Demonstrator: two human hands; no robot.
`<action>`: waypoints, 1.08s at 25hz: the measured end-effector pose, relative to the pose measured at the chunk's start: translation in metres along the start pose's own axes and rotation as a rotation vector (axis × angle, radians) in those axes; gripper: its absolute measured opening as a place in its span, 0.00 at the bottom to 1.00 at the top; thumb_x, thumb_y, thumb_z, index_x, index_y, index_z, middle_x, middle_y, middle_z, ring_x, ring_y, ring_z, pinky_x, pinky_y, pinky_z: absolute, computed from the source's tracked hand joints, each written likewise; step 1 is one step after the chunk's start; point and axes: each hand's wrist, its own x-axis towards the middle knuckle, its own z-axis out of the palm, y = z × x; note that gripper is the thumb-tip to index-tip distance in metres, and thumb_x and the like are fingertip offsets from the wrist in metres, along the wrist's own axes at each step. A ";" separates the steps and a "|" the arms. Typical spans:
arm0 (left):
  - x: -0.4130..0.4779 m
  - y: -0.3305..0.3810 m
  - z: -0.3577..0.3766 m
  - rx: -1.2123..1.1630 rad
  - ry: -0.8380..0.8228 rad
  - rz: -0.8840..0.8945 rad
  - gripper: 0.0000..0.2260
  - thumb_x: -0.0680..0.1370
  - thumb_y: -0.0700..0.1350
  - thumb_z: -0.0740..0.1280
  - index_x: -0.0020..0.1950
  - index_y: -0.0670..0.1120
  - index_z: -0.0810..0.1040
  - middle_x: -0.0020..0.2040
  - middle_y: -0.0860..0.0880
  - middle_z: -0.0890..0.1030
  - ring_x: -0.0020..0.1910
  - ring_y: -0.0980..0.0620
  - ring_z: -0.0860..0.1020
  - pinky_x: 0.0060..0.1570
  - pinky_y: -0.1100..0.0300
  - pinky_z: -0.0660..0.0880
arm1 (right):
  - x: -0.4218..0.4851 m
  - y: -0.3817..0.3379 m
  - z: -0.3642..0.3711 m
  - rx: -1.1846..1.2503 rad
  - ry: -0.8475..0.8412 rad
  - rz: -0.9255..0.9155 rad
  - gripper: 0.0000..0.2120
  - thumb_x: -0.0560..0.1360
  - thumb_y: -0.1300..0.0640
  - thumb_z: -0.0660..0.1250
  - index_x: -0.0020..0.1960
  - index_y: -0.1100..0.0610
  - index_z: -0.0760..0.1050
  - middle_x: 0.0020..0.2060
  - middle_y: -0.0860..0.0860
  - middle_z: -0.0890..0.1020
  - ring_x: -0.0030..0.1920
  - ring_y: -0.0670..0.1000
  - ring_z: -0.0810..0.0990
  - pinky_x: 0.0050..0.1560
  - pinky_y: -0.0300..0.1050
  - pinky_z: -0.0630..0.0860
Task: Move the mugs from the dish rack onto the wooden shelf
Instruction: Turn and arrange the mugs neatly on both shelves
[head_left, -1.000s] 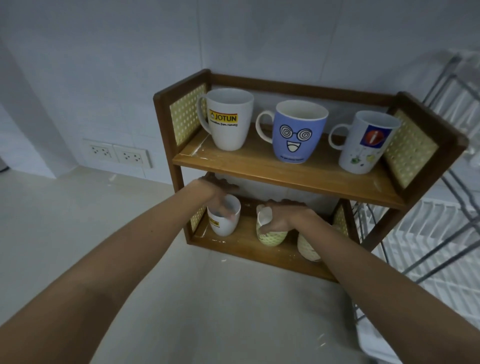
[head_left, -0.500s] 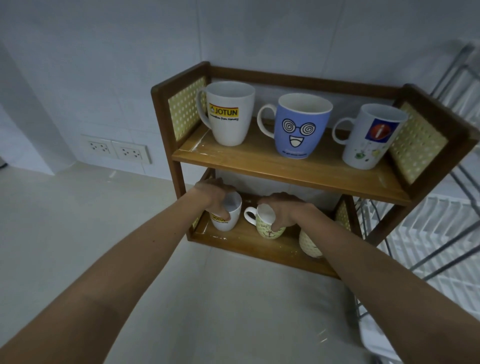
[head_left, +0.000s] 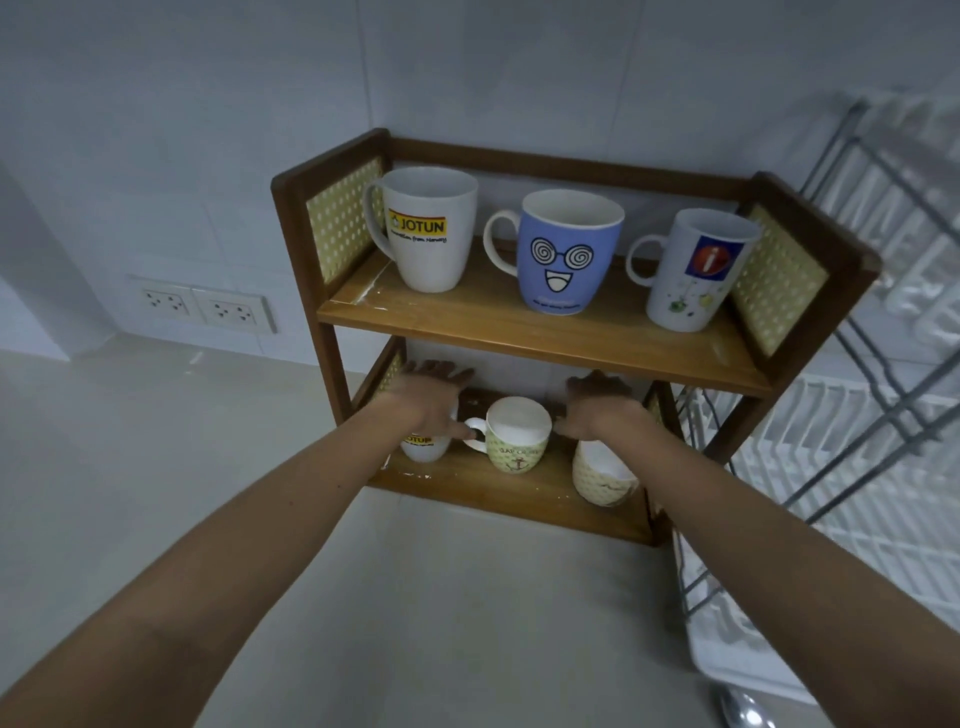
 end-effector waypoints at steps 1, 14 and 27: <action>0.003 0.009 0.001 -0.025 0.037 0.044 0.41 0.72 0.67 0.64 0.78 0.52 0.50 0.78 0.46 0.57 0.75 0.44 0.57 0.72 0.45 0.55 | -0.005 0.008 0.001 -0.079 -0.012 0.131 0.29 0.73 0.39 0.63 0.66 0.58 0.69 0.62 0.57 0.75 0.59 0.58 0.76 0.48 0.48 0.74; 0.028 0.079 0.014 -0.077 0.076 0.104 0.36 0.70 0.63 0.69 0.70 0.44 0.65 0.66 0.44 0.74 0.61 0.42 0.75 0.52 0.52 0.74 | -0.012 0.031 0.026 -0.066 -0.220 -0.155 0.42 0.69 0.62 0.73 0.75 0.51 0.53 0.73 0.57 0.63 0.69 0.60 0.66 0.61 0.51 0.71; 0.025 0.075 0.016 -0.074 0.076 0.160 0.35 0.73 0.59 0.69 0.73 0.44 0.61 0.67 0.43 0.74 0.62 0.42 0.74 0.54 0.50 0.74 | -0.008 0.040 0.032 0.180 -0.066 -0.001 0.31 0.69 0.48 0.73 0.67 0.56 0.67 0.63 0.56 0.74 0.61 0.58 0.74 0.49 0.45 0.72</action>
